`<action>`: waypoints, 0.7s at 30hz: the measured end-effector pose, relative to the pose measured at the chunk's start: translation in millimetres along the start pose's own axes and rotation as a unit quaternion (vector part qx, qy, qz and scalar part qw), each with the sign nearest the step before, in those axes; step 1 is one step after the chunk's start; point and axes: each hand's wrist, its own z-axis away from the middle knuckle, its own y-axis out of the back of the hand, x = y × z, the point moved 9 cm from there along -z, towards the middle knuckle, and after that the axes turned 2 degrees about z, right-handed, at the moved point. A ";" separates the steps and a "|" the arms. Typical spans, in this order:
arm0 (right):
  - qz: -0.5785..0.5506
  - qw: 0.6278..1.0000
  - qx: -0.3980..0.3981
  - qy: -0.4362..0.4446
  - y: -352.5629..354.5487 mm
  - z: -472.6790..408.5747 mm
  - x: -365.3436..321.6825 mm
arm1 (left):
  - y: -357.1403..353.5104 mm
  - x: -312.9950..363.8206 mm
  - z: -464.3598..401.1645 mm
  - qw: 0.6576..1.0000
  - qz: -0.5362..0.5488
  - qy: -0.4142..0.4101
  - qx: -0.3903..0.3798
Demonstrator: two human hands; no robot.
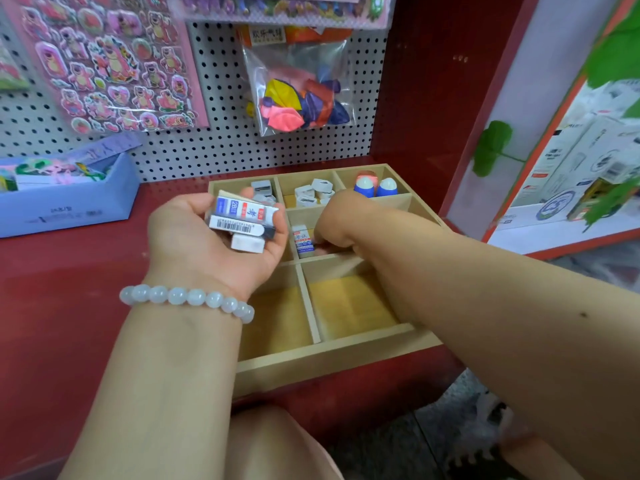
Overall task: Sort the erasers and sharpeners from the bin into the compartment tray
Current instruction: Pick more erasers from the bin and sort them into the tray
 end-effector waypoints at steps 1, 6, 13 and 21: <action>0.054 0.998 0.010 0.019 4.2 -1.4 -3.8 | 0.9 -1.5 -0.8 1.000 -0.006 0.011 -0.004; -0.133 0.975 0.095 0.154 34.4 17.7 -24.1 | -2.1 -16.9 -1.8 0.995 -0.076 0.063 -0.029; -0.212 0.936 0.063 0.273 51.5 57.3 -50.4 | -10.8 -27.0 3.4 0.981 -0.175 0.071 -0.045; -0.350 0.918 -0.023 0.183 44.4 41.9 -22.3 | -16.2 -34.2 8.9 0.974 -0.197 0.083 -0.071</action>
